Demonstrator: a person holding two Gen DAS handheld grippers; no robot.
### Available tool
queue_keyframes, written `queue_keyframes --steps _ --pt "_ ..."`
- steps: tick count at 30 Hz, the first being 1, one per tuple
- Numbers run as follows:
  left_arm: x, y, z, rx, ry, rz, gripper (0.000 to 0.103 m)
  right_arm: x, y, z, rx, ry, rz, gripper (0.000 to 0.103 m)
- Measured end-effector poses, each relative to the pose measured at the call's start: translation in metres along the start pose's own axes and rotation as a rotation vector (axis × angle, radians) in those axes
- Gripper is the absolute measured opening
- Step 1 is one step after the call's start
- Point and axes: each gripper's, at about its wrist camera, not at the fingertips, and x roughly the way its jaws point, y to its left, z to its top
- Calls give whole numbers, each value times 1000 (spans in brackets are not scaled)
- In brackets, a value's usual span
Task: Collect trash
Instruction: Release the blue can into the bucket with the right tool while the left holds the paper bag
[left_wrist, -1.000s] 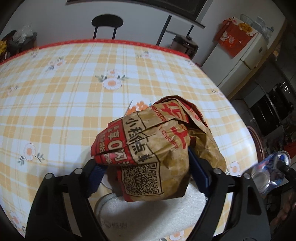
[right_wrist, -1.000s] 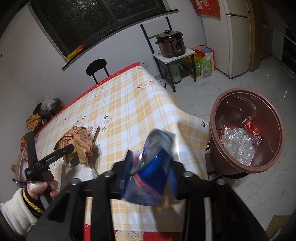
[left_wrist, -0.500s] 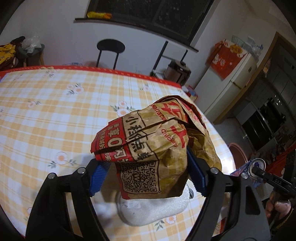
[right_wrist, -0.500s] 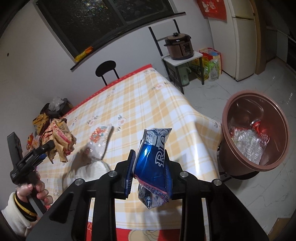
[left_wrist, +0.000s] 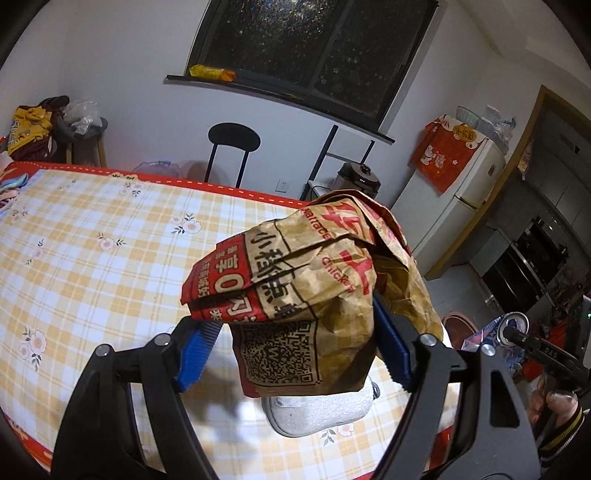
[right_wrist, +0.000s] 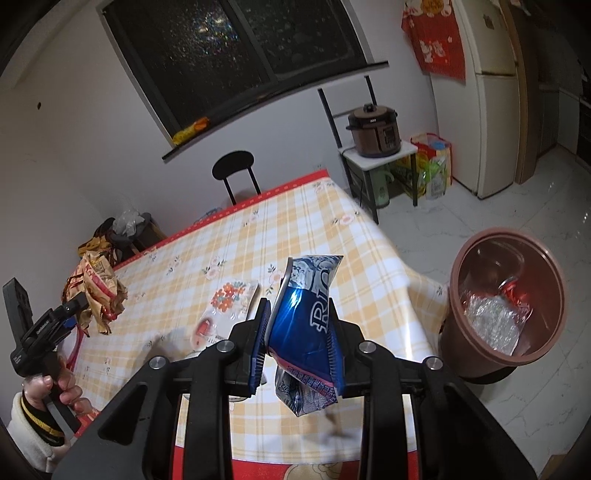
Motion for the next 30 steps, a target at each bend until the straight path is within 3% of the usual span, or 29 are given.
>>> queue_keyframes --steps 7,19,30 --pt "-5 -29 -5 -3 -10 -14 77 -19 -36 10 13 -20 -21 29" --pt "-1 -111 -14 1 -33 -6 77 -56 -163 42 103 -68 -138 29" --pt "-4 -154 -23 -6 -46 77 77 -23 -241 65 145 -4 -140 29"
